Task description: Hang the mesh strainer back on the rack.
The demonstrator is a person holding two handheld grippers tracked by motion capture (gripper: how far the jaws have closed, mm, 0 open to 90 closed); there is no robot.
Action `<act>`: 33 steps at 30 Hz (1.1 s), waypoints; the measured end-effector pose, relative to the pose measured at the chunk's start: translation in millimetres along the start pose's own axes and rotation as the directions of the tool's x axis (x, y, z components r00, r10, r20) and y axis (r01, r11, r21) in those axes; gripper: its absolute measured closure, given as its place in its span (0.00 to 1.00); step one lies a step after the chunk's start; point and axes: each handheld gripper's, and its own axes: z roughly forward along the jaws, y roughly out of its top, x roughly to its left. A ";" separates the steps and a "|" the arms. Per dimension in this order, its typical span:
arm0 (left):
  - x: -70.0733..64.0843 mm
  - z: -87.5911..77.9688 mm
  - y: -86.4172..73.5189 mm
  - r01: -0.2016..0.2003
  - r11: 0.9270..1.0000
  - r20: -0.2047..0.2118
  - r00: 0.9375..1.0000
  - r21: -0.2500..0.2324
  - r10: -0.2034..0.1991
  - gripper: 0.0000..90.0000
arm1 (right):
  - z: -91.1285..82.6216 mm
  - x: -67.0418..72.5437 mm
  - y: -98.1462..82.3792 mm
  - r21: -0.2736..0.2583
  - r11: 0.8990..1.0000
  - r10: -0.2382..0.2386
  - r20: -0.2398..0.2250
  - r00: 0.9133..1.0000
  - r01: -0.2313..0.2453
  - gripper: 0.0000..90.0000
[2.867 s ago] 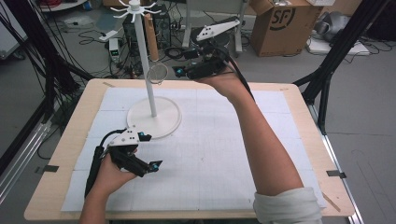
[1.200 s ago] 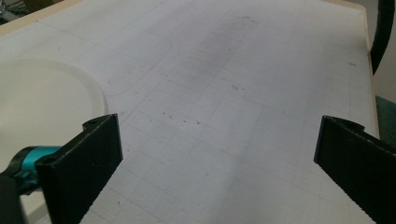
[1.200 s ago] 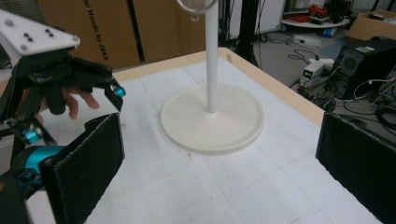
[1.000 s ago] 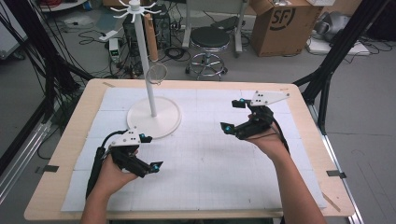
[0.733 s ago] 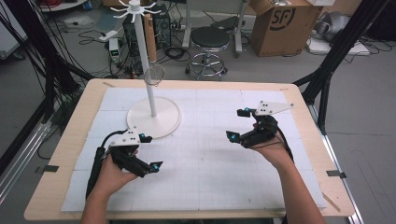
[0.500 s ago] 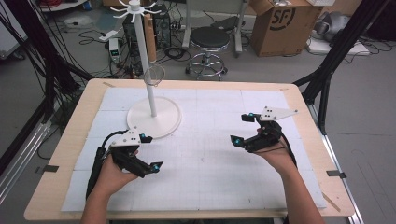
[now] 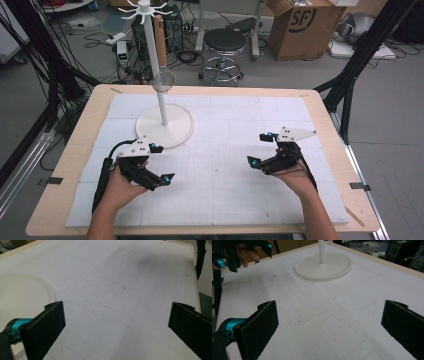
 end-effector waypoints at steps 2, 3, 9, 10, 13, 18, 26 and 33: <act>0.4 0.7 0.1 -0.005 1.000 0.003 1.000 0.002 0.005 0.02 | -1.2 -0.5 -4.3 -0.002 1.000 0.007 0.004 1.000 -0.007 0.00; 0.4 0.8 0.2 -0.005 1.000 0.003 1.000 0.003 0.005 0.02 | -2.0 -0.8 -6.2 -0.003 1.000 0.004 0.006 1.000 -0.004 0.00; 0.1 1.4 1.0 0.006 1.000 0.004 1.000 -0.006 -0.006 0.02 | -7.4 -4.1 -17.6 -0.002 1.000 0.021 0.007 1.000 -0.021 0.00; 0.6 1.5 1.4 0.000 1.000 0.006 1.000 -0.004 0.000 0.02 | -8.6 -5.1 -19.0 0.004 1.000 0.023 0.009 1.000 -0.023 0.00; 0.0 1.3 2.1 0.004 1.000 0.005 1.000 -0.008 -0.004 0.02 | -9.4 -7.2 -21.2 -0.001 0.999 0.036 0.008 0.999 -0.036 0.00; 0.6 1.8 2.0 0.002 1.000 0.002 1.000 0.001 -0.002 0.02 | -6.0 -8.5 -21.8 0.004 0.999 0.035 0.009 0.999 -0.035 0.00; -1.7 3.6 1.0 -0.003 1.000 0.011 1.000 0.005 0.003 0.02 | 0.1 -6.0 -23.2 0.039 0.999 0.019 0.002 1.000 -0.019 0.00; -1.6 4.7 -0.4 -0.004 1.000 0.012 1.000 0.007 0.004 0.02 | 0.6 -4.6 -25.0 0.050 0.998 0.023 0.011 1.000 -0.023 0.00</act>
